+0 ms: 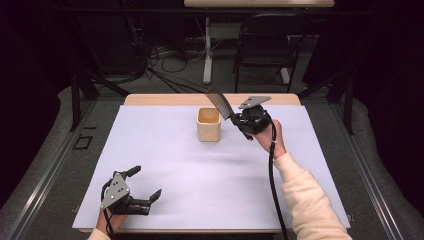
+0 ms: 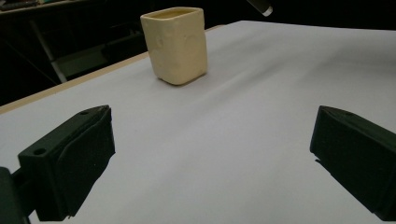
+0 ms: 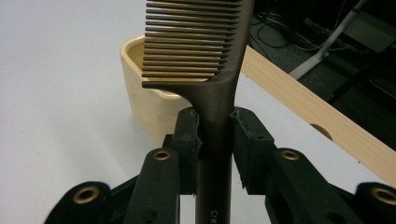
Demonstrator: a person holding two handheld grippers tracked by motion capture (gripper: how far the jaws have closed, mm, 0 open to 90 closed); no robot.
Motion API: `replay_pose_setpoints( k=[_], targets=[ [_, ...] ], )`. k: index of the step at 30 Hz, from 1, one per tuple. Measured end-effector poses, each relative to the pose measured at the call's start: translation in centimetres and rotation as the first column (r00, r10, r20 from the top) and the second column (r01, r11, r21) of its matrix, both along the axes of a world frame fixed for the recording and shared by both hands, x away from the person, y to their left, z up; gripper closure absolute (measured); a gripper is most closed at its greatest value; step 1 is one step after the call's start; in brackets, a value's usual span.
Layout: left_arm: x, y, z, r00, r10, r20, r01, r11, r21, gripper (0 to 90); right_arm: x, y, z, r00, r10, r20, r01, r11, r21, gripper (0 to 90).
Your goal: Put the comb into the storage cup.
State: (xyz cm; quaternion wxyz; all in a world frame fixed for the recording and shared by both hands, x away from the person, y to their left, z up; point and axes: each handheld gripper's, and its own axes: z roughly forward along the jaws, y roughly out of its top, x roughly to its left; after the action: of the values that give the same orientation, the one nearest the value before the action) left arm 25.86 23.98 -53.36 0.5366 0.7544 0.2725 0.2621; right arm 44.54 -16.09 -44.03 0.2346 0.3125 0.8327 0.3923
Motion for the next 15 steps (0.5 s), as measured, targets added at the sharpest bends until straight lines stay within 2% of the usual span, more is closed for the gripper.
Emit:
replay_pose_setpoints(
  k=[15],
  targets=[
    [0.01, 0.02, 0.01, 1.0, -0.002, 0.0, 0.002, 1.0, -0.002, 0.0, 0.99, 0.94, 0.93, 0.9998, -0.005, 0.017, 0.006, 1.0, -0.01, 72.3]
  ],
)
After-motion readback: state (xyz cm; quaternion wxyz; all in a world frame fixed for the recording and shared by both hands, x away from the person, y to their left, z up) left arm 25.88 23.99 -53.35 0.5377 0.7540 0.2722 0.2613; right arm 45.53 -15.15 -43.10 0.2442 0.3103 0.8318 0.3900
